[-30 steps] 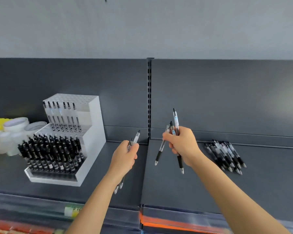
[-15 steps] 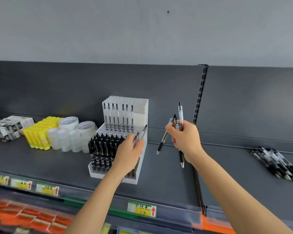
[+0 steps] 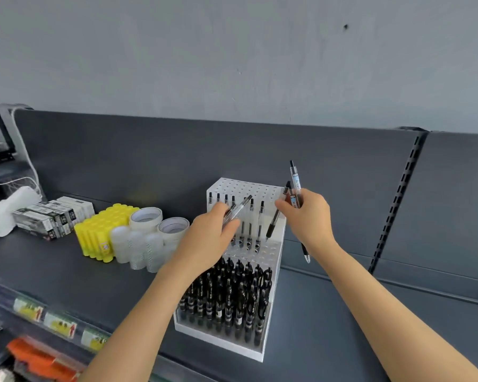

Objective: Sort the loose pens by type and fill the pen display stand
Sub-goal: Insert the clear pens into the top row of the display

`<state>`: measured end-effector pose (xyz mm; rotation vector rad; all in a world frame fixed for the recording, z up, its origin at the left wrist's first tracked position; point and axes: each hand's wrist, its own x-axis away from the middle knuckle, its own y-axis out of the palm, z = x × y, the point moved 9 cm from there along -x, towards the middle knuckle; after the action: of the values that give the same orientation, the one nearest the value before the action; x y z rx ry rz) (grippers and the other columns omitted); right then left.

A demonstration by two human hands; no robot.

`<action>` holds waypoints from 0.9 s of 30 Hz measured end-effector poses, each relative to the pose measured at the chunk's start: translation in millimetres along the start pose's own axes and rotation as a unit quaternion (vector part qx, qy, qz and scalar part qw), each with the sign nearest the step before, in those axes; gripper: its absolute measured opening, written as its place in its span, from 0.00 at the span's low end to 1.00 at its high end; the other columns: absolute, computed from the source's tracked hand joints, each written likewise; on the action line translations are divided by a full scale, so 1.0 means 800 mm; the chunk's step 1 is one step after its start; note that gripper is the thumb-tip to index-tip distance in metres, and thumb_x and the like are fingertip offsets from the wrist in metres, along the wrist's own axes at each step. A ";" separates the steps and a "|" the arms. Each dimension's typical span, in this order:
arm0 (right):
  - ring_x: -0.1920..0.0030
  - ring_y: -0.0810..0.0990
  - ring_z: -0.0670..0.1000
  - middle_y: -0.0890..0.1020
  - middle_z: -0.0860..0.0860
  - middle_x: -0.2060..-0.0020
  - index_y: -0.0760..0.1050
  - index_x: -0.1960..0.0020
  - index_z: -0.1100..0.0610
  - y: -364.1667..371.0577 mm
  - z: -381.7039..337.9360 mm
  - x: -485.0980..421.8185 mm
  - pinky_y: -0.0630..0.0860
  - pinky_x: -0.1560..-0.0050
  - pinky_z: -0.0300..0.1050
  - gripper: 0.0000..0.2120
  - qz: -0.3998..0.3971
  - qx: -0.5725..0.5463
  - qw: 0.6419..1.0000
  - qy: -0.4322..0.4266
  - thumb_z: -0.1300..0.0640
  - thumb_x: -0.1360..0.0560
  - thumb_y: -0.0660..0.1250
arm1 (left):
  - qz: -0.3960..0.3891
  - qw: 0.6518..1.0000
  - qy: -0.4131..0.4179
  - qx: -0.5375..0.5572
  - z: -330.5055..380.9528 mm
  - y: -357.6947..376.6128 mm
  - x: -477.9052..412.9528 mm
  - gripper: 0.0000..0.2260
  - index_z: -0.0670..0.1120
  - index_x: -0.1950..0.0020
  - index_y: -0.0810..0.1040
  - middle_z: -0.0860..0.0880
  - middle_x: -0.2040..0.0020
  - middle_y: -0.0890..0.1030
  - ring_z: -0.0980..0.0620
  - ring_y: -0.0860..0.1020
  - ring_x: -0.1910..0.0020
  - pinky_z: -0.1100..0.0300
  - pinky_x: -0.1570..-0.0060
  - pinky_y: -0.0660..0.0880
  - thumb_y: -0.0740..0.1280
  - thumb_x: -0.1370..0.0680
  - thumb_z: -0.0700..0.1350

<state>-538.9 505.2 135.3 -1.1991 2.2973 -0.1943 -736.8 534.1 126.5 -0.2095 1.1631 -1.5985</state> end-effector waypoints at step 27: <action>0.72 0.66 0.48 0.72 0.50 0.72 0.74 0.64 0.61 0.043 0.041 0.013 0.65 0.70 0.38 0.12 0.070 0.140 0.982 0.106 0.55 0.29 0.71 | -0.126 0.978 0.057 0.158 -0.120 0.021 -0.064 0.07 0.51 0.55 0.71 0.45 0.60 0.80 0.57 0.71 0.67 0.67 0.67 0.67 0.62 0.20 0.52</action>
<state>-551.4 521.5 90.6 -0.9067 2.4239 -0.5969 -768.5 631.3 86.6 -0.0587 0.9799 -2.0170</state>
